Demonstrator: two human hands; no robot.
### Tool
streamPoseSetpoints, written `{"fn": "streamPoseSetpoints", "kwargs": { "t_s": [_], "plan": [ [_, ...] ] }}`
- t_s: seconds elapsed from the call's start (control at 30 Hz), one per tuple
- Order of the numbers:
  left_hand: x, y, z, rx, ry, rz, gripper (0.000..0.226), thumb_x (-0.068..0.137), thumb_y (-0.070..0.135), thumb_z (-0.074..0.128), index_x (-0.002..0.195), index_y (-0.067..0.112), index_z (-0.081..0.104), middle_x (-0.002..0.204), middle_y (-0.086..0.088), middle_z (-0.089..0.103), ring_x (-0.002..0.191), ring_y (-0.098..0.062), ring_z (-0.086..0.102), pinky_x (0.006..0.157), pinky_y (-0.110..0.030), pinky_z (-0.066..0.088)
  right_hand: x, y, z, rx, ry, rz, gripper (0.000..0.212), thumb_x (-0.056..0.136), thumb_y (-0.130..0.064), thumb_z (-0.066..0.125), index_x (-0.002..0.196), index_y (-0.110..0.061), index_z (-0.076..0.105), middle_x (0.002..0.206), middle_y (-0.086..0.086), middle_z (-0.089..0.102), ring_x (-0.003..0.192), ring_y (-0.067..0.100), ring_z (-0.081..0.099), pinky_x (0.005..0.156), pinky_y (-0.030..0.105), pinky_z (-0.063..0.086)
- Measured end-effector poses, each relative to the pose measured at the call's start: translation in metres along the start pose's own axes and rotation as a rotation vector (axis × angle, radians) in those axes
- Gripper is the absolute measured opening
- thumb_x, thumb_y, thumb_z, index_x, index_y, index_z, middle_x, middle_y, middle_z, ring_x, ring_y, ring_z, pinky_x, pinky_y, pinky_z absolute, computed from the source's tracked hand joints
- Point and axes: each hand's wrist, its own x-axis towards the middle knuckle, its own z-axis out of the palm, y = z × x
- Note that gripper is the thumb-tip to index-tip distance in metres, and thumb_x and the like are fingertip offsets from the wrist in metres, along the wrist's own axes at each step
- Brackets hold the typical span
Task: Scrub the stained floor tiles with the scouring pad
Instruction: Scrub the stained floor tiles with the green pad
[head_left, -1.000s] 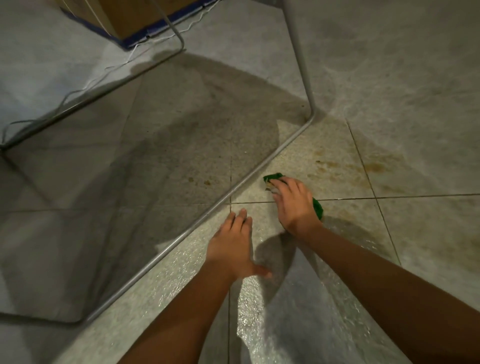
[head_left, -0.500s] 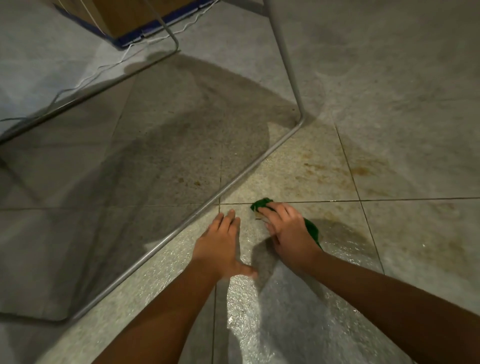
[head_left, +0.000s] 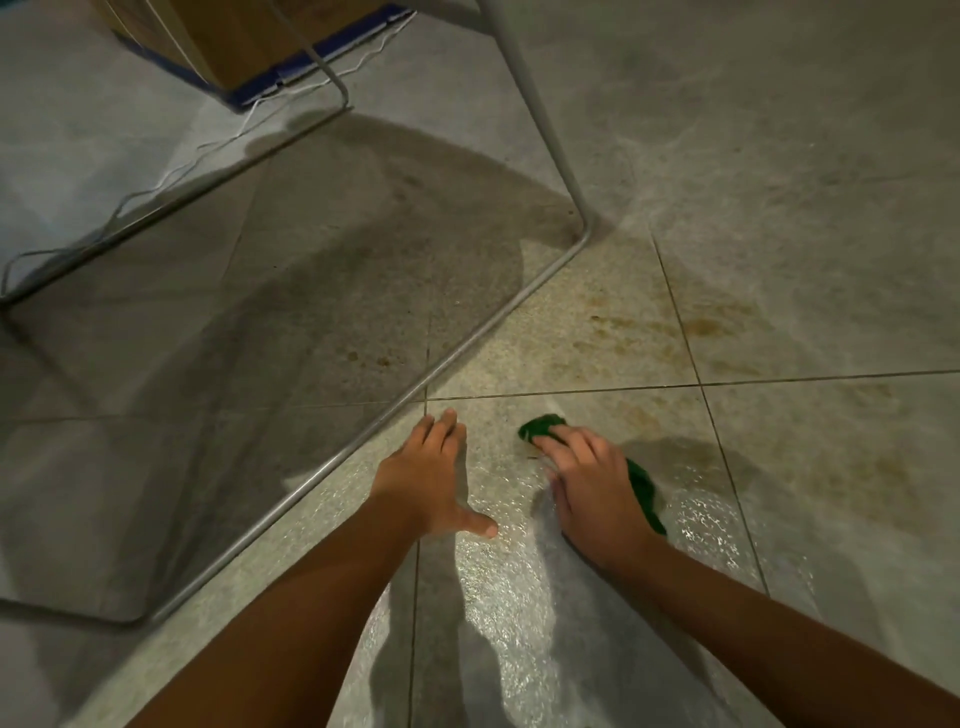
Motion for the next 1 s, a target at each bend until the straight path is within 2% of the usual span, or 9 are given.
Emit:
{"fn": "streamPoseSetpoints", "kwargs": {
  "t_s": [0.1,0.2,0.23,0.33,0.43,0.53,0.67,0.83,1.0],
  "plan": [
    [0.0,0.002,0.001,-0.004,0.001,-0.004,0.124,0.065,0.073,0.063,0.15,0.016,-0.008,0.157,0.004,-0.017,0.145,-0.019,-0.014,0.113,-0.046,0.023,0.019,-0.004,-0.005,0.047,-0.011,-0.045,0.04,0.089,-0.022,0.033,0.116,-0.008,0.06,0.114,0.01,0.06,0.108,0.03,0.053,0.092,0.047,0.04],
    [-0.003,0.001,0.003,-0.001,0.001,0.013,0.122,0.068,0.074,0.06,0.15,0.016,-0.009,0.157,0.003,-0.018,0.145,-0.02,-0.014,0.113,-0.048,0.023,0.023,0.005,-0.007,0.071,-0.076,0.025,0.036,0.096,-0.019,0.036,0.129,-0.012,0.049,0.129,0.007,0.049,0.123,0.025,0.038,0.104,0.04,0.023],
    [-0.004,0.002,0.003,-0.014,0.005,0.014,0.12,0.068,0.074,0.059,0.15,0.016,-0.008,0.157,0.002,-0.017,0.145,-0.02,-0.014,0.113,-0.048,0.022,0.019,0.007,-0.008,0.068,-0.061,0.048,0.035,0.096,-0.016,0.039,0.13,-0.012,0.049,0.129,0.007,0.049,0.123,0.025,0.038,0.105,0.041,0.023],
    [-0.007,0.006,0.004,-0.094,0.082,0.033,0.112,0.069,0.077,0.054,0.151,0.017,0.005,0.158,0.002,-0.004,0.145,-0.02,-0.002,0.113,-0.045,0.022,-0.001,0.018,-0.013,0.059,0.048,0.074,0.036,0.089,-0.017,0.04,0.119,-0.006,0.057,0.116,0.014,0.058,0.109,0.033,0.052,0.092,0.05,0.039],
    [-0.015,0.019,0.016,-0.058,0.195,0.132,0.109,0.069,0.08,0.05,0.15,0.018,0.011,0.156,0.001,0.007,0.143,-0.02,0.008,0.115,-0.04,0.021,-0.029,0.025,-0.017,0.024,0.064,0.122,0.039,0.087,-0.019,0.039,0.12,-0.008,0.056,0.118,0.013,0.057,0.11,0.03,0.049,0.091,0.048,0.039],
    [-0.024,0.044,0.031,0.019,0.207,0.221,0.111,0.071,0.08,0.046,0.15,0.018,0.002,0.157,-0.002,0.0,0.144,-0.023,0.0,0.118,-0.038,0.007,-0.054,0.02,-0.015,0.009,0.074,0.048,0.038,0.087,-0.022,0.036,0.121,-0.014,0.05,0.119,0.01,0.057,0.112,0.023,0.042,0.093,0.046,0.038],
    [-0.021,0.073,0.036,-0.024,0.171,0.118,0.122,0.065,0.084,0.048,0.15,0.014,-0.006,0.158,-0.008,-0.013,0.144,-0.03,-0.013,0.118,-0.042,-0.001,-0.049,0.023,-0.013,0.022,0.024,-0.034,0.038,0.087,-0.024,0.036,0.123,-0.019,0.046,0.118,0.007,0.057,0.113,0.021,0.042,0.096,0.041,0.035],
    [-0.014,0.077,0.032,-0.035,0.116,0.05,0.13,0.059,0.087,0.051,0.15,0.014,-0.007,0.158,-0.008,-0.014,0.143,-0.033,-0.015,0.117,-0.045,-0.002,-0.026,0.05,-0.027,0.013,0.026,0.118,0.04,0.091,-0.021,0.039,0.128,-0.013,0.051,0.125,0.009,0.052,0.12,0.026,0.04,0.099,0.039,0.026],
    [-0.014,0.078,0.031,-0.028,0.109,0.048,0.129,0.06,0.085,0.051,0.15,0.014,-0.007,0.158,-0.007,-0.015,0.143,-0.034,-0.015,0.117,-0.045,-0.001,-0.058,0.072,-0.04,0.0,0.14,0.215,0.038,0.089,-0.02,0.04,0.123,-0.009,0.054,0.121,0.013,0.054,0.112,0.023,0.038,0.092,0.046,0.036]
  ]
}}
